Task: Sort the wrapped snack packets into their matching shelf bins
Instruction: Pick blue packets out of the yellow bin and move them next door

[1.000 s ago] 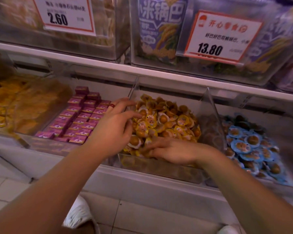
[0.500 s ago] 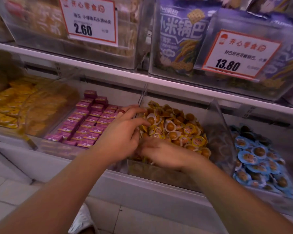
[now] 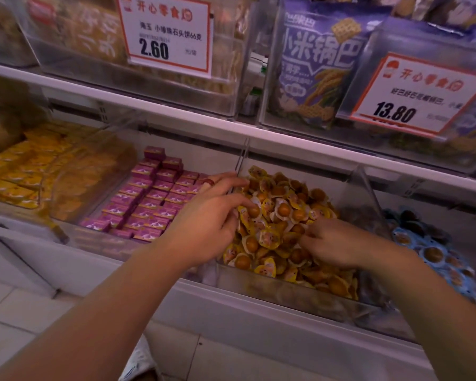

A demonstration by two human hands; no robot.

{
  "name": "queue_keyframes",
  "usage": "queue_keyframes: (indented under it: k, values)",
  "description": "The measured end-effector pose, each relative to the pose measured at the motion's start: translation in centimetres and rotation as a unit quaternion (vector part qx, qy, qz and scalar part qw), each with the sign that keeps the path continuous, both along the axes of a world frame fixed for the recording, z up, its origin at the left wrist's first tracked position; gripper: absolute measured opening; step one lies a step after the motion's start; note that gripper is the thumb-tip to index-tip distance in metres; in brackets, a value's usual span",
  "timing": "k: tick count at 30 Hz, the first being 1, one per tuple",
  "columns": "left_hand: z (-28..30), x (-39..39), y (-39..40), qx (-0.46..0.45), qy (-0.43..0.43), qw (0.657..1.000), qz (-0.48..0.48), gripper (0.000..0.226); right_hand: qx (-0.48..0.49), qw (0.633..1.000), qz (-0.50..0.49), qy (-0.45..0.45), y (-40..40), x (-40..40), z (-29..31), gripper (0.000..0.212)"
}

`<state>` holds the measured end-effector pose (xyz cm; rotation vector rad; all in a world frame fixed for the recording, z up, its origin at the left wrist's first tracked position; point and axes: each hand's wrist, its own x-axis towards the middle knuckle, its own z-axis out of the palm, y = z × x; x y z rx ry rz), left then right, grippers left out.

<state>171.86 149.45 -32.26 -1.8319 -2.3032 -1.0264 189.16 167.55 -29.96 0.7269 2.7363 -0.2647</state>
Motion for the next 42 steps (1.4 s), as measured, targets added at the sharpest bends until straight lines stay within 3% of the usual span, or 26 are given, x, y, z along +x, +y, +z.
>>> queue_keyframes:
  k: [6, 10, 14, 16, 18, 20, 22, 24, 28, 33, 35, 38, 42]
  values:
    - [-0.2, 0.2, 0.3, 0.005, -0.004, 1.000, 0.007, 0.036, -0.019, 0.998, -0.016, -0.060, -0.9, 0.9, -1.1, 0.047]
    - [-0.6, 0.2, 0.5, 0.012, -0.005, 1.000, 0.009, 0.038, -0.141, 0.989, -0.043, -0.015, -3.4, -0.7, -1.8, 0.037]
    - [-0.9, 0.1, 0.7, 0.021, -0.002, 1.000, 0.014, 0.040, -0.370, 0.912, -0.110, 0.137, -5.5, -2.7, -1.9, 0.034]
    - [-1.1, 0.0, 0.7, 0.025, -0.005, 1.000, 0.010, 0.040, -0.423, 0.867, -0.177, 0.194, -5.4, -3.2, -1.6, 0.032]
    - [-1.2, -0.2, 0.7, 0.026, -0.011, 1.000, 0.010, 0.040, -0.400, 0.838, -0.239, 0.283, -3.9, -3.1, -0.9, 0.032]
    - [-1.2, -0.2, 0.6, 0.023, -0.013, 1.000, 0.012, 0.041, -0.238, 0.872, -0.261, 0.339, -1.0, -2.5, -0.3, 0.032]
    - [-1.3, -0.3, 0.7, 0.024, -0.011, 1.000, 0.009, 0.040, -0.085, 0.930, -0.245, 0.261, 1.4, -1.9, -0.4, 0.032]
    - [-1.3, -0.3, 0.7, 0.028, -0.008, 1.000, 0.009, 0.040, -0.030, 0.958, -0.247, 0.141, 2.3, -2.0, -1.9, 0.043]
    - [-1.3, -0.3, 0.8, 0.031, -0.012, 0.999, 0.012, 0.040, -0.050, 0.967, -0.236, 0.085, 1.3, -4.3, -5.6, 0.073]
    - [-1.3, -0.4, 0.6, 0.024, -0.019, 1.000, 0.007, 0.041, -0.011, 0.972, -0.222, 0.075, 2.4, -5.8, -5.6, 0.080]
    - [-1.3, -0.4, 0.6, 0.020, -0.018, 1.000, 0.008, 0.042, -0.012, 0.980, -0.193, 0.054, 1.8, -5.6, -5.0, 0.076]
    - [-1.3, -0.2, 0.8, 0.022, -0.003, 1.000, 0.013, 0.043, -0.131, 0.974, -0.144, 0.112, -0.9, -4.2, -3.5, 0.069]
    - [-1.6, -0.5, 0.9, 0.037, -0.010, 0.999, 0.006, 0.042, -0.276, 0.948, -0.047, 0.149, -2.6, -0.8, -2.0, 0.032]
